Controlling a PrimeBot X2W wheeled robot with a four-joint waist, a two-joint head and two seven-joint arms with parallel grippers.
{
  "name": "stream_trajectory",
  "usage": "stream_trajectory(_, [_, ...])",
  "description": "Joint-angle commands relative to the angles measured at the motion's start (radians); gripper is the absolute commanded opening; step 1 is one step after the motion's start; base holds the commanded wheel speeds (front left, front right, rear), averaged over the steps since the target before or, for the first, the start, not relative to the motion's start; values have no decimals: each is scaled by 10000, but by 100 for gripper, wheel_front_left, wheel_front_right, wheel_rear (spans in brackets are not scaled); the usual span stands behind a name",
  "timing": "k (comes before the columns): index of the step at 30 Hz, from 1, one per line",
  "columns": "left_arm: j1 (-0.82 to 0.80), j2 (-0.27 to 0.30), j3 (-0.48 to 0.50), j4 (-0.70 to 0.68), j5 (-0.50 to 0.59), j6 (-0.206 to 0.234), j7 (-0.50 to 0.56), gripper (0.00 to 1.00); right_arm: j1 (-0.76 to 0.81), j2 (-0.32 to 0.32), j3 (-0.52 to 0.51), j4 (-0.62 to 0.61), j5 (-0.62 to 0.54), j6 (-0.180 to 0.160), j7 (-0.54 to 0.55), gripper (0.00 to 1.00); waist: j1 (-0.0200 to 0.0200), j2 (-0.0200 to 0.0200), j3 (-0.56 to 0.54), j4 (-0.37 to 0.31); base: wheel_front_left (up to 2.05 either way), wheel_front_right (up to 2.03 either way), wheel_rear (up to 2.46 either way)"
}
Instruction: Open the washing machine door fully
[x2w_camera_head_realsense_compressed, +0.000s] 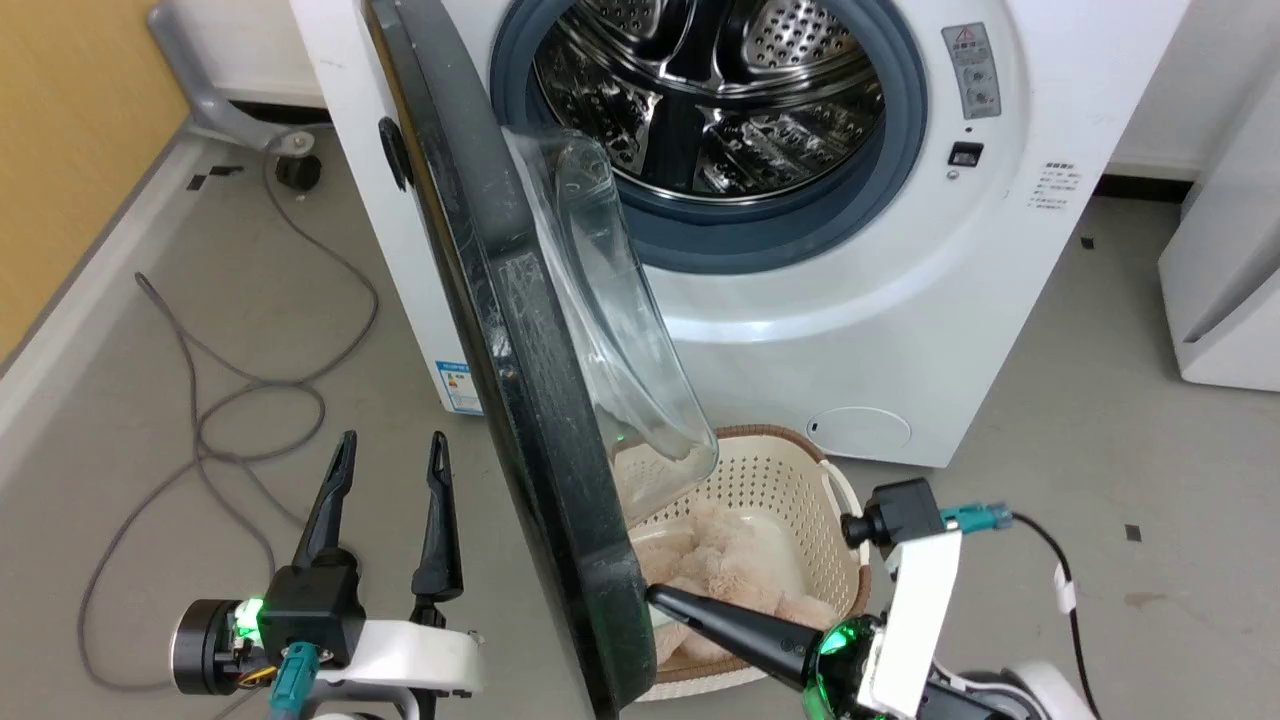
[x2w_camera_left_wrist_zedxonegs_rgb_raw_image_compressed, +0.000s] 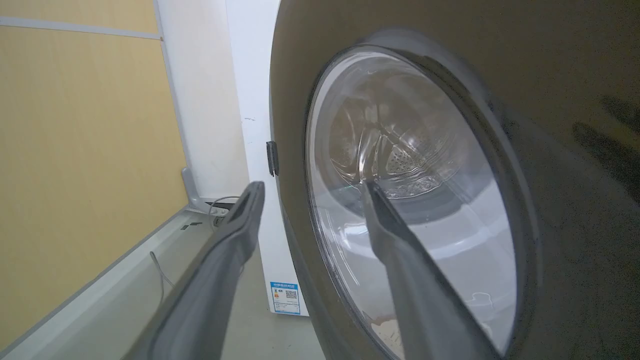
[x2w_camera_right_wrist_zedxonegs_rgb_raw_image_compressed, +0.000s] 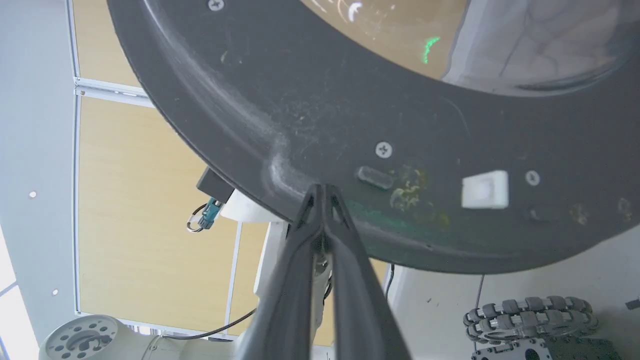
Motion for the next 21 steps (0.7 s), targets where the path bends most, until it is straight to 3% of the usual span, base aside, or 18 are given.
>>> stream_trajectory(1, [182,12,55,44,12,-40,-55,100,217,97,23,20,-31,10,-123,0,1,0,-81,-34,0,0,0])
stream_trajectory(11, [483,12,188,184,17,-133,-55,100,300,49,-912,-614,-976,10,-2396,0,1,0,-466,-170,0,0,0])
stream_trajectory(14, [548,12,271,184,13,-171,-55,100,287,-195,-1216,-1026,-1906,10,-3849,0,1,0,-537,-225,0,0,0])
stream_trajectory(21, [670,12,381,159,-4,-212,-55,100,167,-1359,-1134,-836,-5268,10,-8501,0,1,0,-663,-346,0,0,0])
